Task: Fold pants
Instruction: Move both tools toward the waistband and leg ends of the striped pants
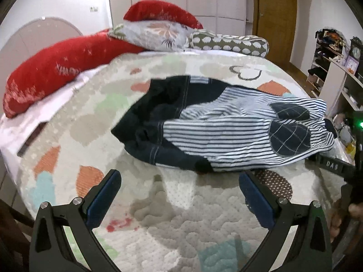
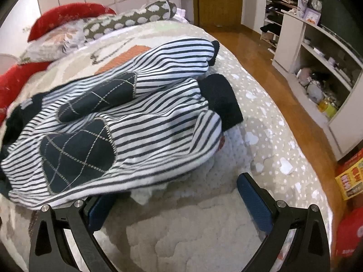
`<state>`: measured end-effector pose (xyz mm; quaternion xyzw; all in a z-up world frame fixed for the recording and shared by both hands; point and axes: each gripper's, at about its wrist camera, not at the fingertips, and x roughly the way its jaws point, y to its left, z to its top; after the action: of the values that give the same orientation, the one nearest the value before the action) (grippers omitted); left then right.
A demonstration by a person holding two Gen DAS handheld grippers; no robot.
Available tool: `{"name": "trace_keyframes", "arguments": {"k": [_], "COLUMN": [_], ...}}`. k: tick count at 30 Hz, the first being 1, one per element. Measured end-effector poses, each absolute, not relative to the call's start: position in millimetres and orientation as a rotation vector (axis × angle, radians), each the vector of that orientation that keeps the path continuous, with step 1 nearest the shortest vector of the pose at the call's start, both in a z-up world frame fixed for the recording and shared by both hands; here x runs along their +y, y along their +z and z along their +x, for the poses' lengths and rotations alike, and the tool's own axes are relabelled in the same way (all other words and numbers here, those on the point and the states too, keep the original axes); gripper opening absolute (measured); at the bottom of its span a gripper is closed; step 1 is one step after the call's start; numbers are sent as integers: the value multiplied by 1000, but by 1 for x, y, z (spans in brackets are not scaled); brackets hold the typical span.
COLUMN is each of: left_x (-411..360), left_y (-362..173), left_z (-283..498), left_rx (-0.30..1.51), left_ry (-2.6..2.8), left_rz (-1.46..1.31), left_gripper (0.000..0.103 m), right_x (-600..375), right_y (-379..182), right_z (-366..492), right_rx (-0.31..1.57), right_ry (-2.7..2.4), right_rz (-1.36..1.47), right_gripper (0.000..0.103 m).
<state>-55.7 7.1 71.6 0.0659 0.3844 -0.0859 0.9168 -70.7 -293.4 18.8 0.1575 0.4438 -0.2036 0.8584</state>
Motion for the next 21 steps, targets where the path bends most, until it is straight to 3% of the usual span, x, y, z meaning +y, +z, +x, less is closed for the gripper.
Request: {"name": "trace_keyframes", "arguments": {"k": [12,21], "left_x": [-16,-12], "left_y": [88,83], "left_z": [-74,-74], "left_rx": [791,833], "left_ry": [-231,-240], "left_rz": [198,170], "left_gripper": [103,103], "right_x": [-279,-272], "right_y": [20,19], "right_z": [-109,-106], "right_rx": [839,877], "right_ry": [-381,-416], "right_rz": [341,273], "right_gripper": [103,103]}}
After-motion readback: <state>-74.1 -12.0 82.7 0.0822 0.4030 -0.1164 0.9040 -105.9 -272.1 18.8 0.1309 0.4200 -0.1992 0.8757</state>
